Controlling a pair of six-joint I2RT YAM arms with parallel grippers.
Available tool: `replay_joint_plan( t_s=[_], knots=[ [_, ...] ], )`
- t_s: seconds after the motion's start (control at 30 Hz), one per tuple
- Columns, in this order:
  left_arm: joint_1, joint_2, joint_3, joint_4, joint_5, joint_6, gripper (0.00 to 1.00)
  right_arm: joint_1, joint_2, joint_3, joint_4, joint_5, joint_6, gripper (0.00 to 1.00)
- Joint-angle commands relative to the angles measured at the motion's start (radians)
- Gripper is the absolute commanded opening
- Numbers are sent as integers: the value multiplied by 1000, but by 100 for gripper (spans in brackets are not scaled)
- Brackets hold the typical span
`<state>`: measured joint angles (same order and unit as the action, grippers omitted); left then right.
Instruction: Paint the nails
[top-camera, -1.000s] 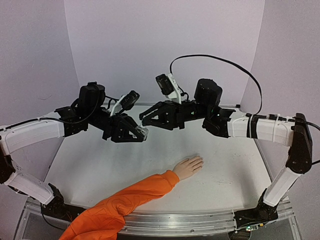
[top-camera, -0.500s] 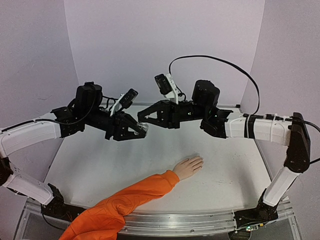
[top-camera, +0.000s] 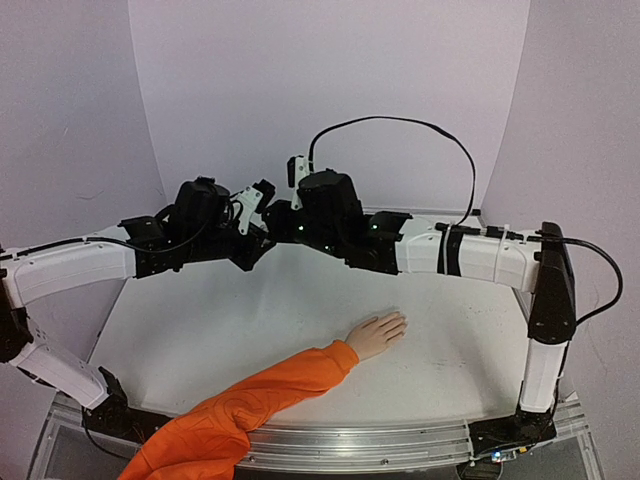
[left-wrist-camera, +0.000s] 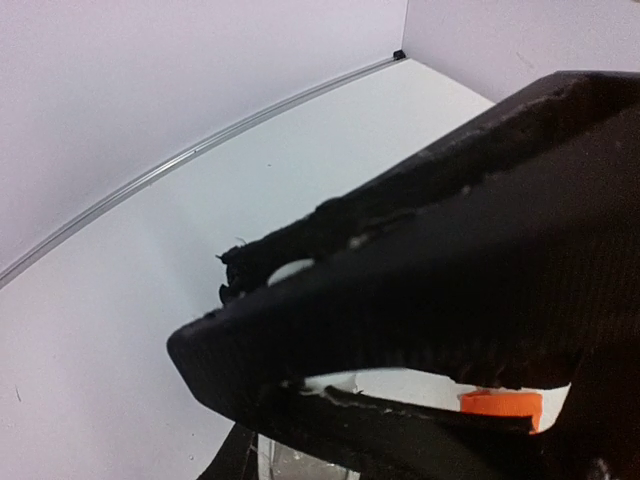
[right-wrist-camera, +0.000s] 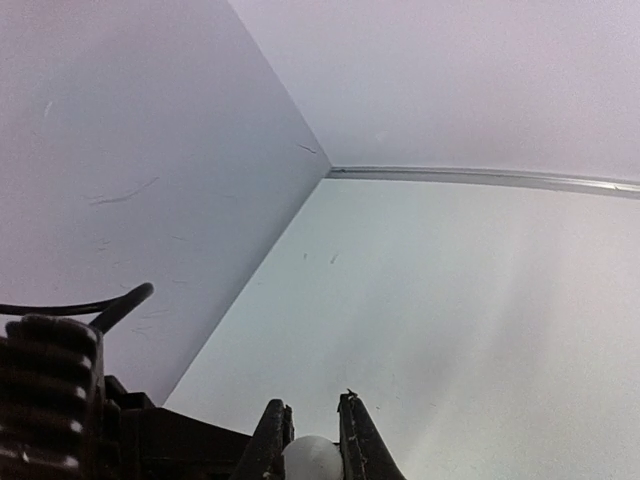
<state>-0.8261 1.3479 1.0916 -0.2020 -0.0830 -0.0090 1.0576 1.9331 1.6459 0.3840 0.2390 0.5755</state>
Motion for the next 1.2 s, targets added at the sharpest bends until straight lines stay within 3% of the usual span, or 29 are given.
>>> replay_joint_plan(
  t_s=[0.0,0.1,0.23,0.33,0.43,0.5,0.63,0.73,0.87,1.17],
  knots=[
    [-11,2,73,190,-92,18,0,104,-10,13,-138,5,32,0],
    [-11,-23,25,188,-57,18,0,54,-73,-43,-99,-91,8,15],
    [-8,-54,-32,169,-13,-10,0,-17,-187,-161,-8,-261,-79,45],
    [19,-69,-44,116,48,-28,0,-85,-275,-255,42,-374,-127,61],
    [79,-74,-37,67,247,-53,0,-169,-356,-376,136,-538,-149,76],
    [125,-74,-33,67,471,-69,0,-220,-391,-443,210,-669,-150,82],
    [141,-54,-2,74,964,-43,0,-258,-414,-498,342,-912,-148,84],
    [133,-24,25,91,1235,-79,0,-258,-392,-504,498,-1106,-76,84],
    [96,-15,37,96,1320,-82,0,-254,-356,-515,706,-1238,42,79],
    [64,8,63,98,1333,-88,0,-182,-292,-446,744,-1284,49,58]
  ],
)
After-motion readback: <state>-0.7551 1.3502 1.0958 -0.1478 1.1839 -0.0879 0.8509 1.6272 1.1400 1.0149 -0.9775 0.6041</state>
